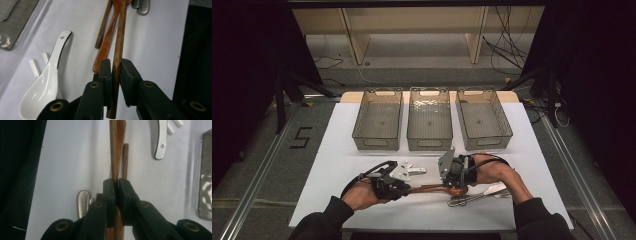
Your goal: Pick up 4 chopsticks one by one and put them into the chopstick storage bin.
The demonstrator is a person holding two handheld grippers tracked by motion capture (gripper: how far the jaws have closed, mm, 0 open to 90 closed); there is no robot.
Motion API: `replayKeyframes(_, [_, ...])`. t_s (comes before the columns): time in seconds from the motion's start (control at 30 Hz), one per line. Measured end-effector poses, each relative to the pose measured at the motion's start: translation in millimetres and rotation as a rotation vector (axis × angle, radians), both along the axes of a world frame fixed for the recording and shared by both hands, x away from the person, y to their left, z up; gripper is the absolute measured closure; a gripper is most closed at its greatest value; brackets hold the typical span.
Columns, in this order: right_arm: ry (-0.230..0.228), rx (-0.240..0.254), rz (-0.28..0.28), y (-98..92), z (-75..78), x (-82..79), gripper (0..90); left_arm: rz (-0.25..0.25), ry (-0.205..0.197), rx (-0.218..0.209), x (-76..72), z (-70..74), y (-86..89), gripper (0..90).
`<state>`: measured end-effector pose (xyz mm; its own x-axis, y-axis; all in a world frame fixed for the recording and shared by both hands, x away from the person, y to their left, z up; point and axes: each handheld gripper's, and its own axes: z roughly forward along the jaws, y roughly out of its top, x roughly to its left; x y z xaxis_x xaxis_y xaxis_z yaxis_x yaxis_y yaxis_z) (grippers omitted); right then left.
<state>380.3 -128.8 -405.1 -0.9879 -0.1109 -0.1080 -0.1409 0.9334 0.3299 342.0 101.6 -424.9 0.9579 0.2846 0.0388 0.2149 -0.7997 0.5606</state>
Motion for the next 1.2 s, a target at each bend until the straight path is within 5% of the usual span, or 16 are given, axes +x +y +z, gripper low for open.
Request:
replayKeyframes(0.17, [0.012, 0.031, -0.042, -4.4, 2.7, 4.3, 81.2, -0.013, 0.000, 0.004, -1.3, -1.5, -1.4, 82.7])
replayKeyframes(0.33, [-0.004, 0.090, -0.107, -13.9, 9.5, 8.3, 63.4, 0.027, -0.010, -0.021, 2.6, 2.6, 5.7, 82.9])
replayKeyframes(0.6, [-0.032, 0.282, -0.324, -36.0, 27.8, 16.2, 42.0, 0.123, -0.015, -0.056, 11.2, 7.8, 23.1, 82.9])
replayKeyframes(1.07, [-0.040, 0.467, -0.592, -57.6, 26.5, 13.9, 33.0, 0.285, -0.003, -0.172, 22.5, 17.5, 50.1, 82.8])
replayKeyframes(1.2, [-0.047, 0.469, -0.624, -61.6, 22.6, 10.7, 31.6, 0.322, -0.006, -0.200, 25.7, 22.3, 56.6, 82.9])
